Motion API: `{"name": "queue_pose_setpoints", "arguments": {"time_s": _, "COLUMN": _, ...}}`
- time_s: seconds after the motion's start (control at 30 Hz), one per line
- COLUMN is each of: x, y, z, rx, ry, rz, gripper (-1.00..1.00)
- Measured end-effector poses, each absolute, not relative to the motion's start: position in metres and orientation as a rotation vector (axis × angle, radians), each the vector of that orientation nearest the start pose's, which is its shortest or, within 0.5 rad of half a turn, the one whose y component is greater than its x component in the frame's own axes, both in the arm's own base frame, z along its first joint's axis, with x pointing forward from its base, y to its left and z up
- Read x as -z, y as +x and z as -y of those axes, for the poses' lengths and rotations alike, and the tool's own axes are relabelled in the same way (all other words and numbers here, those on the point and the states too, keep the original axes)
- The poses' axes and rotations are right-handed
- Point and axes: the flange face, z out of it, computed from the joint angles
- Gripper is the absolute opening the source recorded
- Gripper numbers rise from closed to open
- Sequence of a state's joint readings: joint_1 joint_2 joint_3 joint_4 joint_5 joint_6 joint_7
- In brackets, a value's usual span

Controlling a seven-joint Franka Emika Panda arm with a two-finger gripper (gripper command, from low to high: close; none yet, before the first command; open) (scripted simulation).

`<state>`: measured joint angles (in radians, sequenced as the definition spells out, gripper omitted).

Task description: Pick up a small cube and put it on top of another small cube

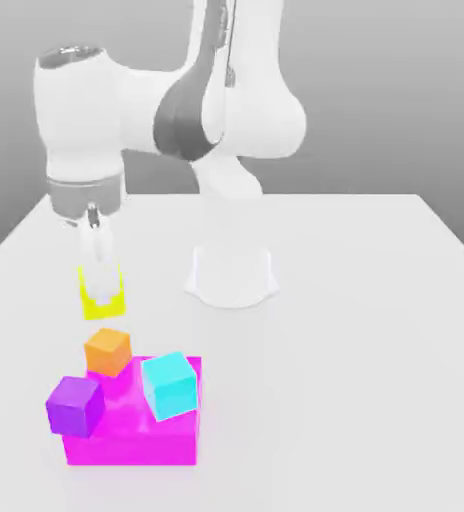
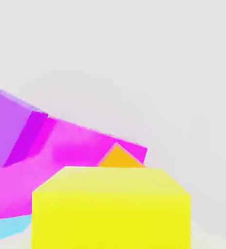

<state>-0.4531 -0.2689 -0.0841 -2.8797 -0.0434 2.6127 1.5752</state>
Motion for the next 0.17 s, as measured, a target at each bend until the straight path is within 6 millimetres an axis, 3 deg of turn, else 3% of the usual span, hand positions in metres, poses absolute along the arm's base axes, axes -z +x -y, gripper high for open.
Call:
{"name": "queue_pose_setpoints", "arguments": {"time_s": 0.03, "x": -0.2525, "y": 0.3012, "z": 0.1757, "rx": 0.002, "ry": -1.599, "rz": -2.703, "gripper": -1.0}}
{"name": "queue_pose_setpoints", "arguments": {"time_s": 0.07, "x": -0.2434, "y": 0.3005, "z": 0.1755, "rx": 0.002, "ry": -1.598, "rz": -2.703, "gripper": 1.0}}
{"name": "queue_pose_setpoints", "arguments": {"time_s": 0.17, "x": -0.2434, "y": 0.3005, "z": 0.1755, "rx": 0.002, "ry": -1.598, "rz": -2.703, "gripper": 1.0}}
